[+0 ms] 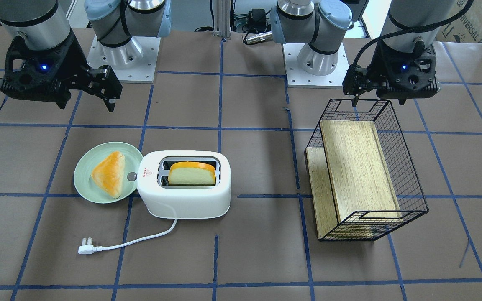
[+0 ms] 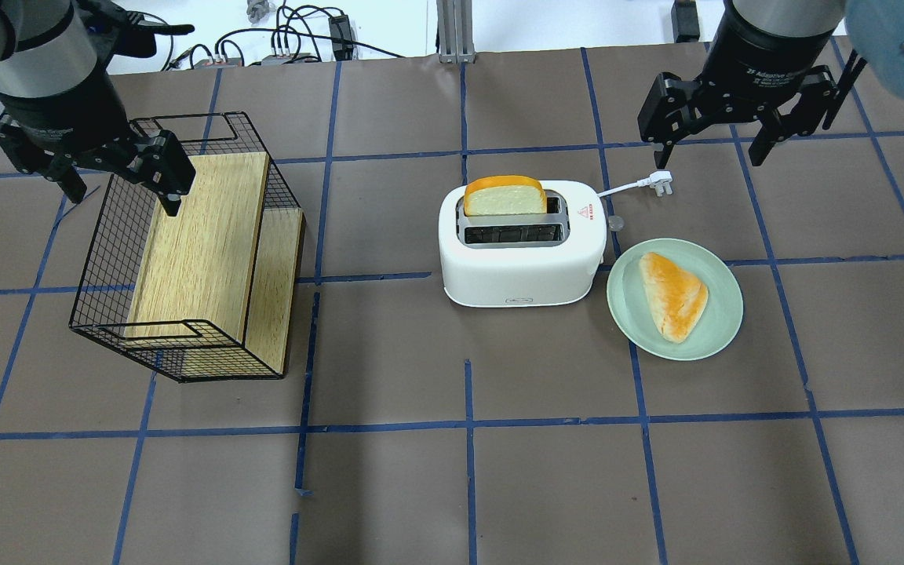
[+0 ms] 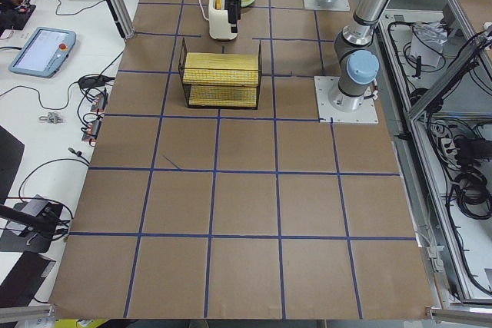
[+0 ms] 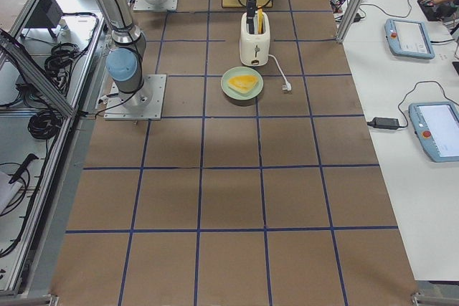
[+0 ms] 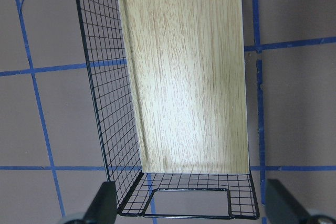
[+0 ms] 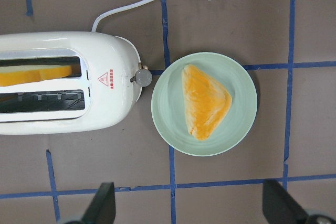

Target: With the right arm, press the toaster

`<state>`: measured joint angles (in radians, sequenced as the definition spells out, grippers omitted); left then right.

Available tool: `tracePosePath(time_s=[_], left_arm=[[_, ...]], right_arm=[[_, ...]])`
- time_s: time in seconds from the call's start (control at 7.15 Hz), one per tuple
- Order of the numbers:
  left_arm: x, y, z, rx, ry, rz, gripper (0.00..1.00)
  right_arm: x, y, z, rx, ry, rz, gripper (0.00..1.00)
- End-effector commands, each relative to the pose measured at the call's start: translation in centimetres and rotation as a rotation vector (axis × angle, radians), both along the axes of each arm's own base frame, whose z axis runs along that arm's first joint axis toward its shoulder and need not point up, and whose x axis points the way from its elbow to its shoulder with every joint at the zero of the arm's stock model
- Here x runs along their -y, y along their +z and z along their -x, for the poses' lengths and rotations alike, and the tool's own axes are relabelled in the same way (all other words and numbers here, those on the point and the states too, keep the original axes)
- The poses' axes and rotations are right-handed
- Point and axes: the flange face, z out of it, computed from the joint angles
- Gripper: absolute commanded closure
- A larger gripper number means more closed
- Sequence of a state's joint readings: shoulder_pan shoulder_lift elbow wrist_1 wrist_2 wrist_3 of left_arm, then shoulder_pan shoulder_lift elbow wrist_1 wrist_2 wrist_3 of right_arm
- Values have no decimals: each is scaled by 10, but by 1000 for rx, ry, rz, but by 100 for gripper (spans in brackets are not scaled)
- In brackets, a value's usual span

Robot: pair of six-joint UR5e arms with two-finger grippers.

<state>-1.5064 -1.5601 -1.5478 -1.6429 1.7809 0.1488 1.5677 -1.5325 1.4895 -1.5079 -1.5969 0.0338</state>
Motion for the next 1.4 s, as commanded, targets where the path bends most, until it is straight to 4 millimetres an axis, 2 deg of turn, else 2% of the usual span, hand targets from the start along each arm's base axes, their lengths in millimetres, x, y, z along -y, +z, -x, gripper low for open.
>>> tracePosePath(time_s=[0.0, 1.12, 1.26], left_arm=[[0, 0, 0, 0, 0, 0, 0], [0, 0, 0, 0, 0, -2, 0], [0, 0, 0, 0, 0, 0, 0]], right_arm=[[-1, 1, 0, 0, 0, 1, 0], [0, -1, -2, 3, 3, -3, 0], [2, -1, -2, 2, 3, 8, 7]])
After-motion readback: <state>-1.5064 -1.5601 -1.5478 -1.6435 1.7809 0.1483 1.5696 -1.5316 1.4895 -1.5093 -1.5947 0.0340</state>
